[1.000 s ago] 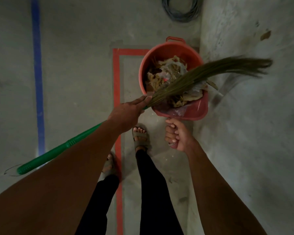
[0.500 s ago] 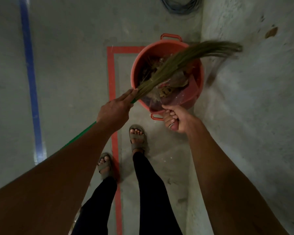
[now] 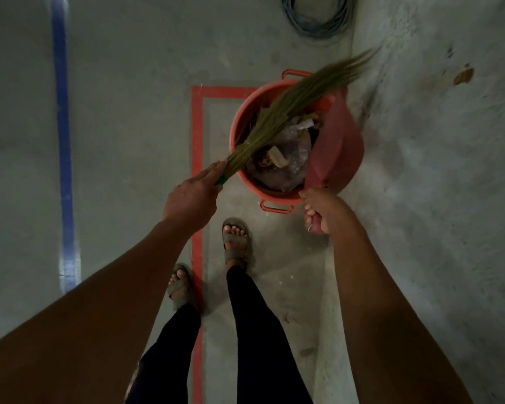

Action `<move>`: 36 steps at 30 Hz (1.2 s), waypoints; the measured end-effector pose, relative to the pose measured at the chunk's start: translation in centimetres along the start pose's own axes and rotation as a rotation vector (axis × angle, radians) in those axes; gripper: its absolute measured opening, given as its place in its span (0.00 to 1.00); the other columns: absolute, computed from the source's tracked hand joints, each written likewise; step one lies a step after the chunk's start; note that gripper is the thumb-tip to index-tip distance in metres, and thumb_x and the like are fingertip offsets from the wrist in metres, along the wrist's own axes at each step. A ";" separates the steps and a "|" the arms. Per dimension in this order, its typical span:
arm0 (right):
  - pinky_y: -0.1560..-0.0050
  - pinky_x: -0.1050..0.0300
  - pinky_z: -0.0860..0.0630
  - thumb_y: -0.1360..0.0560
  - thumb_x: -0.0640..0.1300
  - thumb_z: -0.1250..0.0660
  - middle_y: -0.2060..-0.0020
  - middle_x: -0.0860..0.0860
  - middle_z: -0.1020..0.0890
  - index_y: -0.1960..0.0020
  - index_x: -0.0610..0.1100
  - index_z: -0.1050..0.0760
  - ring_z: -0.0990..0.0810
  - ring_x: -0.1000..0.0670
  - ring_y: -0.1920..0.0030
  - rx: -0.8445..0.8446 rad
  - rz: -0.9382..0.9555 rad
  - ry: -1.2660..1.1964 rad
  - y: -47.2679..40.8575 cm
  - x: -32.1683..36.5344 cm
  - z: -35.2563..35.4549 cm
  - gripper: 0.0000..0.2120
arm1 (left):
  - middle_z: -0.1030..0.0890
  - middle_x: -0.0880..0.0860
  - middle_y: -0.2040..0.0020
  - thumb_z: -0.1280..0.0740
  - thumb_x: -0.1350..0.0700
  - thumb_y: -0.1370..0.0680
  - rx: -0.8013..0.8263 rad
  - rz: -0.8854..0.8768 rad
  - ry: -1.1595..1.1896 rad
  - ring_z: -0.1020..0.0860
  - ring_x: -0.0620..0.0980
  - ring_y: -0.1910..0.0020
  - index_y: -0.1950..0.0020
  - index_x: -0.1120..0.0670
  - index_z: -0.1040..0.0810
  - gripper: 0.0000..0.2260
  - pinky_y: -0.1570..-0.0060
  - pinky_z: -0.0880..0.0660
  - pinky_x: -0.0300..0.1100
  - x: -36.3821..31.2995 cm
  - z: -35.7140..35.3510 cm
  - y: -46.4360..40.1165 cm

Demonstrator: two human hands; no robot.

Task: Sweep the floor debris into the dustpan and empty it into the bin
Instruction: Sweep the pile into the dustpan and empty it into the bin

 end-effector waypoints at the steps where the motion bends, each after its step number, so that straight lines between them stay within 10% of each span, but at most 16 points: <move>1: 0.73 0.56 0.35 0.17 0.45 0.37 0.73 0.49 0.33 0.61 0.43 0.32 0.34 0.52 0.77 -0.002 0.020 -0.051 0.0 0.3 0.0 0.15 | 0.25 0.51 0.27 0.41 0.50 0.14 0.000 0.005 0.024 0.19 0.59 0.47 0.18 0.37 0.43 0.25 0.56 0.18 0.54 0.3 -0.2 0.0; 7: 0.76 0.62 0.39 0.19 0.42 0.37 0.75 0.54 0.34 0.58 0.47 0.31 0.38 0.56 0.77 0.118 0.130 -0.376 1.4 3.0 -1.9 0.09 | 0.20 0.56 0.57 0.41 0.52 0.14 0.003 0.128 0.356 0.23 0.53 0.65 0.20 0.41 0.36 0.22 0.62 0.27 0.44 2.3 -1.0 -0.4; 17: 0.82 0.66 0.41 0.19 0.43 0.36 0.79 0.57 0.37 0.69 0.47 0.35 0.40 0.58 0.82 0.615 -0.172 -0.710 -2.3 4.5 -7.8 0.20 | 0.17 0.54 0.52 0.40 0.50 0.14 -0.134 0.243 0.451 0.18 0.51 0.63 0.23 0.39 0.33 0.19 0.58 0.18 0.51 4.4 -0.1 -1.2; 27: 0.82 0.66 0.40 0.21 0.39 0.34 0.79 0.55 0.36 0.69 0.49 0.38 0.37 0.57 0.82 0.700 -0.330 -0.959 -5.2 5.0 -8.4 0.21 | 0.19 0.53 0.57 0.41 0.51 0.14 -0.136 0.300 0.424 0.24 0.48 0.70 0.23 0.39 0.33 0.19 0.69 0.26 0.43 5.6 -1.6 -1.4; 36: 0.83 0.64 0.40 0.18 0.42 0.36 0.79 0.55 0.36 0.70 0.48 0.38 0.37 0.56 0.82 0.650 -0.413 -0.879 -10.7 3.7 -10.5 0.23 | 0.19 0.55 0.51 0.42 0.51 0.14 -0.170 0.494 0.395 0.20 0.56 0.62 0.22 0.41 0.35 0.20 0.59 0.19 0.52 9.7 -4.6 -3.9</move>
Point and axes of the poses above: each hand's wrist, its own y-axis away from the middle knuckle, its own z-axis out of the back of the hand, x = y × z, the point moved 7 cm from there along -y, towards the middle knuckle
